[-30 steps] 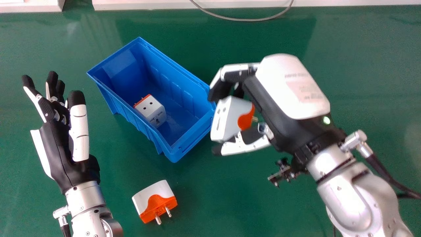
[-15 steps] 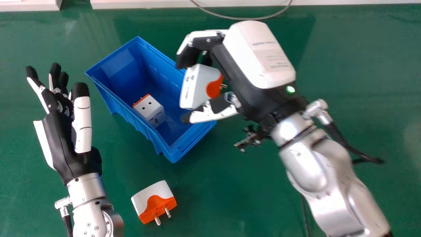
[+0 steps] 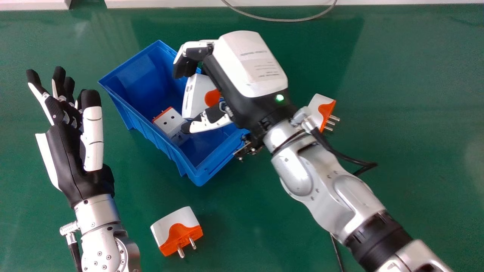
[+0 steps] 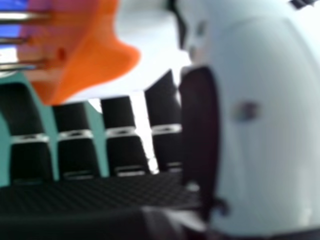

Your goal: Pick all objects and put in blue box

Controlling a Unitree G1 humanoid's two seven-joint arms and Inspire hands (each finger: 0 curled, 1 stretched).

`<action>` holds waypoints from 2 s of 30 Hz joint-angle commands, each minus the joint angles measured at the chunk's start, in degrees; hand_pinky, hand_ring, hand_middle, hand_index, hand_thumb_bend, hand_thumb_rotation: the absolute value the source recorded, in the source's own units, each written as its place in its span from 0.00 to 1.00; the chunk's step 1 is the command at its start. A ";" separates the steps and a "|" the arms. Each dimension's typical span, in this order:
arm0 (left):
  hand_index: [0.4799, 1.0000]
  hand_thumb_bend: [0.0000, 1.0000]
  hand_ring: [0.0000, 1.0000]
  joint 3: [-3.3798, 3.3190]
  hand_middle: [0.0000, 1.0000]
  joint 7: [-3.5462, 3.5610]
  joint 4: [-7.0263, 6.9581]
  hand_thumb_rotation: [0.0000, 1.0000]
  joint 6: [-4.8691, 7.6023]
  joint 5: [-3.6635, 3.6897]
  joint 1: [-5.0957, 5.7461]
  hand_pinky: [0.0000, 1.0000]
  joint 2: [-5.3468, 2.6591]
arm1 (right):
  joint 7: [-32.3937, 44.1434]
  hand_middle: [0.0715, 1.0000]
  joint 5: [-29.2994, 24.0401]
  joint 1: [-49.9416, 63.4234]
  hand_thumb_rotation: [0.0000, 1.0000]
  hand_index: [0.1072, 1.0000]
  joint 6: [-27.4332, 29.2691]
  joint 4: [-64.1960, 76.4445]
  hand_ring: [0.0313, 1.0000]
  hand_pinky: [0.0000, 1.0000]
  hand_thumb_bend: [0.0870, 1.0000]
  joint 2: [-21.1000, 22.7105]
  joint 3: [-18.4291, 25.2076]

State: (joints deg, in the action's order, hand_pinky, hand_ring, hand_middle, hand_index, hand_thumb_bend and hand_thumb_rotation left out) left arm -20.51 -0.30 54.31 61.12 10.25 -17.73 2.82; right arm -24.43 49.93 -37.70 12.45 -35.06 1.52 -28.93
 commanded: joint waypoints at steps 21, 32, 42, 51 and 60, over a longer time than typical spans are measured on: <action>0.94 0.74 0.97 0.11 0.97 -0.83 -0.08 0.73 2.52 -1.19 0.92 0.91 0.52 | 1.67 0.96 2.26 -2.17 0.17 0.79 -4.40 3.42 0.92 0.79 0.98 1.73 -4.55; 0.92 0.74 0.96 0.25 0.96 -1.10 -0.70 0.73 2.53 -1.22 1.70 0.90 0.26 | 2.78 1.00 1.52 3.49 0.18 0.91 -5.81 16.09 1.00 0.91 0.98 3.60 -3.30; 0.90 0.76 0.95 0.12 0.96 1.15 -1.41 0.70 2.03 1.43 2.45 0.89 -0.08 | 37.40 0.97 -7.68 17.04 0.18 0.91 -18.76 52.57 0.92 0.75 0.89 9.97 0.66; 0.92 0.77 0.96 0.76 0.96 1.88 -3.80 0.69 0.25 1.77 3.82 0.90 -0.19 | 70.95 0.85 1.65 23.12 0.22 0.85 -32.30 76.81 0.80 0.65 0.93 15.75 -8.13; 0.94 0.75 0.96 1.35 0.97 1.49 -6.04 0.71 -1.04 0.91 4.72 0.90 -0.33 | 74.88 0.82 17.88 25.53 0.10 0.83 -29.23 72.54 0.77 0.61 0.77 8.60 -17.03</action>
State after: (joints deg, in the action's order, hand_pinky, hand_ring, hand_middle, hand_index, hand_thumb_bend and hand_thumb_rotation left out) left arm -19.41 1.21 49.72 60.16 11.45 -13.45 2.51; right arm 51.04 66.28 -12.31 -18.11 37.67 11.92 -45.30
